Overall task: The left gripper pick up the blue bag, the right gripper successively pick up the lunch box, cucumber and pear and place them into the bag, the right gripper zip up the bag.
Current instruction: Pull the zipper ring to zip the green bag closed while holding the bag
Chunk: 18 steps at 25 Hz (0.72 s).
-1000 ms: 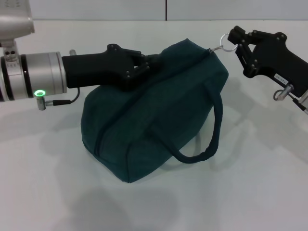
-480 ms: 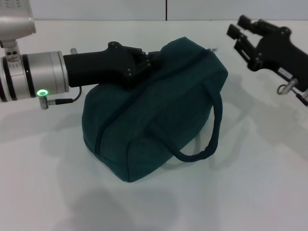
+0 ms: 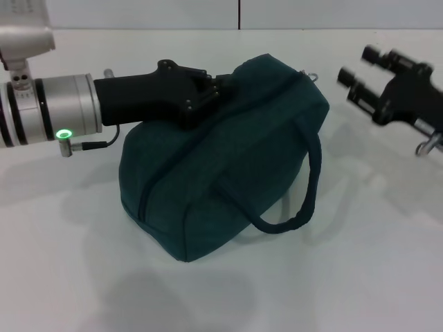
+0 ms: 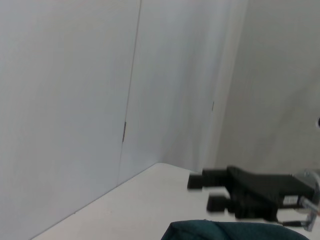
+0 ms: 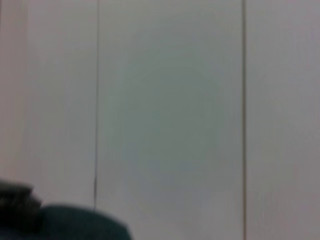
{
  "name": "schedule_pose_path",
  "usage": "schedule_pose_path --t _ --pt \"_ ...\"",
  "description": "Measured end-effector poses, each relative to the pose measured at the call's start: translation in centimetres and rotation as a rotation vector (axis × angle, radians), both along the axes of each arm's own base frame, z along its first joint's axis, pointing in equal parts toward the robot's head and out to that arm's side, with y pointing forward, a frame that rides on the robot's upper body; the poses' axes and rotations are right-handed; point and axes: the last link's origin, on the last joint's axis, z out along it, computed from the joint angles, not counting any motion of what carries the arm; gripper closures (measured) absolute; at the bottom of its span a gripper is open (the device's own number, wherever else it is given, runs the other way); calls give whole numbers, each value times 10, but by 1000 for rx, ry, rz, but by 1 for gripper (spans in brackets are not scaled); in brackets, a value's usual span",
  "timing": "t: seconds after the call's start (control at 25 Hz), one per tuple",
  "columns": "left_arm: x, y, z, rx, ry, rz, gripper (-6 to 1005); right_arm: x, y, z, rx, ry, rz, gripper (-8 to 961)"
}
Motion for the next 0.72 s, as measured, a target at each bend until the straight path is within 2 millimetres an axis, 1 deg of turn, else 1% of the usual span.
schedule_pose_path --t 0.12,0.4,0.6,0.72 --pt "-1 -1 -1 6 -3 -3 946 1 -2 -8 -25 -33 1 425" --pt "0 -1 -2 2 -8 1 948 -7 2 -19 -43 -69 14 424" --pt "0 -1 -2 3 -11 2 947 -21 7 -28 -67 -111 60 425" --pt "0 -1 -2 3 -12 2 947 -30 3 -37 -102 -114 102 427"
